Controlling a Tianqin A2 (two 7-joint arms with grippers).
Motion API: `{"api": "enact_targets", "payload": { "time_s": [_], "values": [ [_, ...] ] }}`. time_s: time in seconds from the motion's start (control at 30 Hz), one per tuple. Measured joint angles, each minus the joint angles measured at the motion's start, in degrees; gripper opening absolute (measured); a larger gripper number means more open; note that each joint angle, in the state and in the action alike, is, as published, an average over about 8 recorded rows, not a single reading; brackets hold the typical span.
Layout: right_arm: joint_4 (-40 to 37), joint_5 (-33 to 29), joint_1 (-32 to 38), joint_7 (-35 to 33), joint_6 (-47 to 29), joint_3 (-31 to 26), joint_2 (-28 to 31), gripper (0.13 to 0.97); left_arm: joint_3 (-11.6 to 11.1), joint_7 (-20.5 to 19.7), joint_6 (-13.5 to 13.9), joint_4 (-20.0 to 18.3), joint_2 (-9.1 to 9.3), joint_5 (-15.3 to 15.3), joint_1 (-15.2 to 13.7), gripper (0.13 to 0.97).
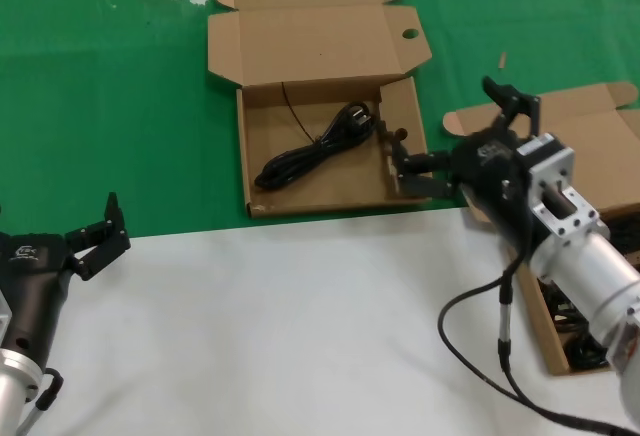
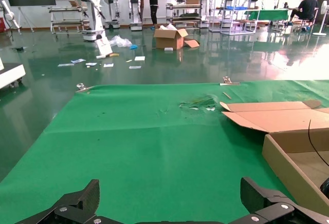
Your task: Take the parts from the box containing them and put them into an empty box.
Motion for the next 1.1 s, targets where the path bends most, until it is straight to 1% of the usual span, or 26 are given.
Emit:
{"api": "enact_targets", "payload": {
  "time_s": [0.07,0.53,1.1],
  "values": [
    [0.6,0.7,-1.5,0.3,1.5,0.8,-0.3,0.966,0.0,0.0,0.0,0.0,0.0,0.0,0.0,0.962],
    [4.3,5.2,-11.0,1.9,11.2,5.8,-2.2,0.966,0.0,0.0,0.0,0.0,0.0,0.0,0.0,0.966],
    [4.6,5.6,-11.9,2.1,12.0,6.2,-2.3,0.966,0.0,0.0,0.0,0.0,0.0,0.0,0.0,0.966]
  ]
}}
